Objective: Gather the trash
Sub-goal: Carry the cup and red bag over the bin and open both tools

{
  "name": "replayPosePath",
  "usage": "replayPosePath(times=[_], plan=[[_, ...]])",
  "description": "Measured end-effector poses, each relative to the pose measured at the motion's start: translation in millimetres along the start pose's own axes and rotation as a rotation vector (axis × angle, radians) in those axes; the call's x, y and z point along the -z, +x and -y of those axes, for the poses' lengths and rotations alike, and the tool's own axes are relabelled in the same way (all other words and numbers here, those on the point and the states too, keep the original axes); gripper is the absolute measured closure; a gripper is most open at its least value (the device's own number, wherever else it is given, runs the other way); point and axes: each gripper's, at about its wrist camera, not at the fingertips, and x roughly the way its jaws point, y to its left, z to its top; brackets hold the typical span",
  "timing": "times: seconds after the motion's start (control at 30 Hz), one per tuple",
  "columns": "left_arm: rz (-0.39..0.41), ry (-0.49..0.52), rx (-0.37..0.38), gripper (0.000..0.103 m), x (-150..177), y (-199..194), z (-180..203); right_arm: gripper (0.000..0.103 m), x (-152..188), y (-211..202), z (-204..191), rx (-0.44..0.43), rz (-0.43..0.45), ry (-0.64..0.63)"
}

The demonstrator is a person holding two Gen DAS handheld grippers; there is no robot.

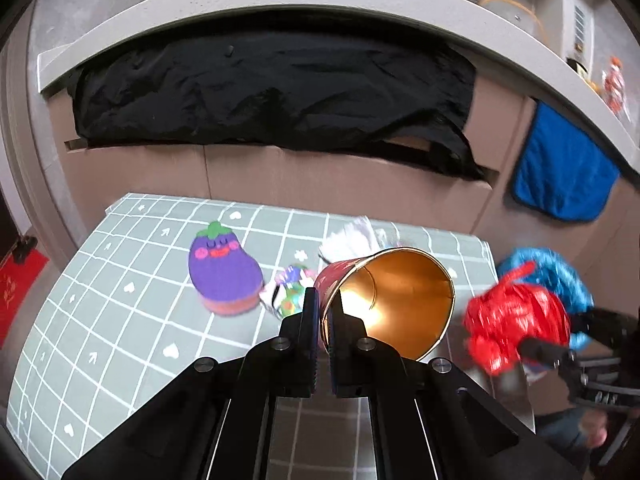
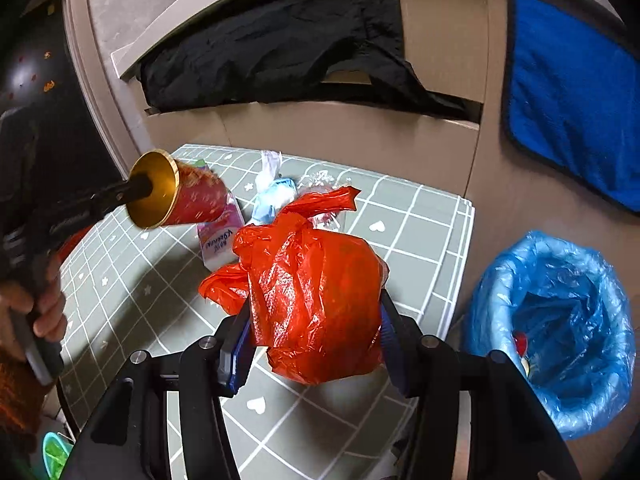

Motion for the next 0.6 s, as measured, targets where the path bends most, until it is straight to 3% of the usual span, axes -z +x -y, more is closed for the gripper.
replayPosePath(times=[0.3, 0.6], plan=[[-0.015, -0.016, -0.010, 0.099, 9, 6, 5, 0.053, 4, -11, 0, 0.028, 0.021, -0.009], [0.102, 0.007, 0.036, 0.099, -6, -37, 50, 0.053, -23, -48, 26, 0.070, 0.149, 0.008]])
